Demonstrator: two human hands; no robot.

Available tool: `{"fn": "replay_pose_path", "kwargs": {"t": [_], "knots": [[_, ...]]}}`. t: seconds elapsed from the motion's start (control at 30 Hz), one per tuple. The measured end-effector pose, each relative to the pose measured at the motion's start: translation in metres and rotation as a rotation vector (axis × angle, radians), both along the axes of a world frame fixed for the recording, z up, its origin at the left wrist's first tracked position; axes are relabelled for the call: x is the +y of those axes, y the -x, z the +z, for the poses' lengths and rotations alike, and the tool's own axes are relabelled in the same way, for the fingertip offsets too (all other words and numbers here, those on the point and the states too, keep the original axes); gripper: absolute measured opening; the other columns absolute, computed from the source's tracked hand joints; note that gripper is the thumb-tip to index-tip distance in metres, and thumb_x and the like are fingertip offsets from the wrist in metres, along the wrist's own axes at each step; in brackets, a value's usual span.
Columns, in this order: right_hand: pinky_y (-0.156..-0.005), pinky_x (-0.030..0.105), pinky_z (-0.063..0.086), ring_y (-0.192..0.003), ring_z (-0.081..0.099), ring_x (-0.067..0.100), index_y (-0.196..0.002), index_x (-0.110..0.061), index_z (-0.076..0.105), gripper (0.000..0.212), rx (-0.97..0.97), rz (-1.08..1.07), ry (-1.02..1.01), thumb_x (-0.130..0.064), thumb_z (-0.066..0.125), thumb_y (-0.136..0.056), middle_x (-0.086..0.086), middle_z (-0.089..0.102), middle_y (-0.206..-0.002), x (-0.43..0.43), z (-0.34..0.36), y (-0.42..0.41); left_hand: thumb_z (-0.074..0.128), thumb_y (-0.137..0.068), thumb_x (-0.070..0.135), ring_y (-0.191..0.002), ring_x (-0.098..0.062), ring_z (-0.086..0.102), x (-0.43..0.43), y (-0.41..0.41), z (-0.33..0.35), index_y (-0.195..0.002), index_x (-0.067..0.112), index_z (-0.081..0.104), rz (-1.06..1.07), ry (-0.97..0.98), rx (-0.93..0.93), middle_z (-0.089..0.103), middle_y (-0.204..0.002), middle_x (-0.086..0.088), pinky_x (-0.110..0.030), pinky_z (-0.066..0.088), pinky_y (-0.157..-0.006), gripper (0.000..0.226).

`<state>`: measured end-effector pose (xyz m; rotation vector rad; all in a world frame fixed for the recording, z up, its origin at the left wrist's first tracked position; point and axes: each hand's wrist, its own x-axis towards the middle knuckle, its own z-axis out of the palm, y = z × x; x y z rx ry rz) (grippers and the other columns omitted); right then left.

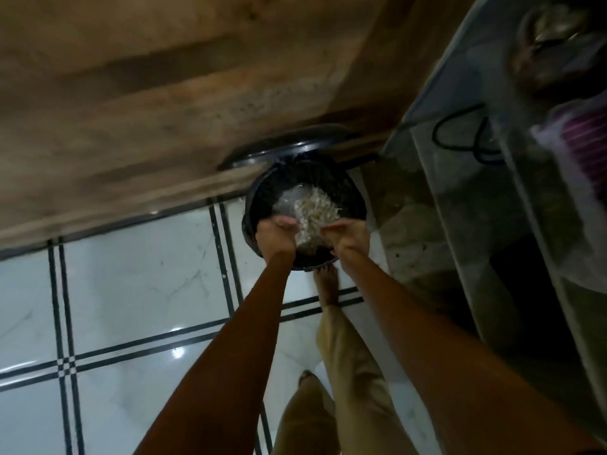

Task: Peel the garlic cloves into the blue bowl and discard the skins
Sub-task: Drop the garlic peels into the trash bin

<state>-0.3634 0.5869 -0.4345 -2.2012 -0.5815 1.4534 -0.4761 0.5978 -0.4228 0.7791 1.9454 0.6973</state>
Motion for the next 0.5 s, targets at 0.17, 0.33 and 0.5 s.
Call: {"fn": "replay_pose_path", "kwargs": {"t": [0.17, 0.33, 0.5], "knots": [[-0.082, 0.041, 0.054, -0.091, 0.065, 0.029, -0.076, -0.020, 0.069, 0.010, -0.117, 0.102, -0.154, -0.011, 0.065, -0.078, 0.011, 0.070, -0.095, 0.002, -0.023, -0.003, 0.067, -0.080, -0.003, -0.087, -0.012, 0.064, 0.002, 0.007, -0.030, -0.086, 0.005, 0.075, -0.158, 0.042, 0.025, 0.071, -0.091, -0.007, -0.014, 0.046, -0.086, 0.013], [-0.083, 0.036, 0.050, -0.101, 0.062, 0.027, -0.101, -0.014, 0.070, 0.027, -0.106, 0.111, -0.074, -0.029, 0.068, -0.079, 0.008, 0.067, -0.106, 0.001, -0.015, -0.005, 0.065, -0.080, -0.007, -0.075, 0.006, 0.062, -0.002, 0.010, -0.023, -0.084, 0.007, 0.073, -0.160, 0.010, -0.011, 0.069, -0.074, 0.014, -0.017, 0.053, -0.077, 0.016], [-0.082, 0.033, 0.050, -0.101, 0.062, 0.026, -0.100, -0.014, 0.069, 0.020, -0.074, 0.107, -0.189, -0.017, 0.068, -0.080, 0.010, 0.067, -0.107, -0.014, 0.027, -0.009, 0.055, -0.082, -0.011, -0.091, -0.028, 0.068, -0.015, 0.007, 0.001, -0.083, 0.013, 0.074, -0.289, -0.057, 0.059, 0.072, -0.093, -0.013, -0.039, 0.055, -0.086, 0.031]]}}
